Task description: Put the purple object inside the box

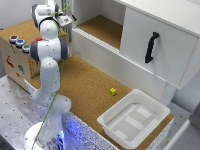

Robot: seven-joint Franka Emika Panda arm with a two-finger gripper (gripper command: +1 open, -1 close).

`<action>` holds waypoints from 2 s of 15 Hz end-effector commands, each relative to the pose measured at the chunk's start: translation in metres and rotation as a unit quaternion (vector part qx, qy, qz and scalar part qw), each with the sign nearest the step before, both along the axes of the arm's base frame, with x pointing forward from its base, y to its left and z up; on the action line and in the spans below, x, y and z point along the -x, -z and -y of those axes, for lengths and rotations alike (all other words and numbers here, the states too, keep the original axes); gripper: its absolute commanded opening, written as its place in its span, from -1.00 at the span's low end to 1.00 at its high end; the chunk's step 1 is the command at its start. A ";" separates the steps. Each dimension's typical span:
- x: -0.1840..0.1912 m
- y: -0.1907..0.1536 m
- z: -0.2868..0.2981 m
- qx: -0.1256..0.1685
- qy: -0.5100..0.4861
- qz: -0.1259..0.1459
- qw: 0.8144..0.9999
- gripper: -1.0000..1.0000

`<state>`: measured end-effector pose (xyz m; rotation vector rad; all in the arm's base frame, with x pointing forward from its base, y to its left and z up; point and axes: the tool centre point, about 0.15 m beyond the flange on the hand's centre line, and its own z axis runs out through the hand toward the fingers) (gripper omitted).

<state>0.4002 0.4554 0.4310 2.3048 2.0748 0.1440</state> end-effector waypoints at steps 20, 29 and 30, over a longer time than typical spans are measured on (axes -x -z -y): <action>0.022 -0.026 0.164 -0.055 0.213 0.005 0.975 -1.00; 0.039 -0.002 0.309 -0.077 0.325 0.002 0.943 -1.00; 0.041 0.000 0.319 -0.072 0.344 0.002 0.936 -1.00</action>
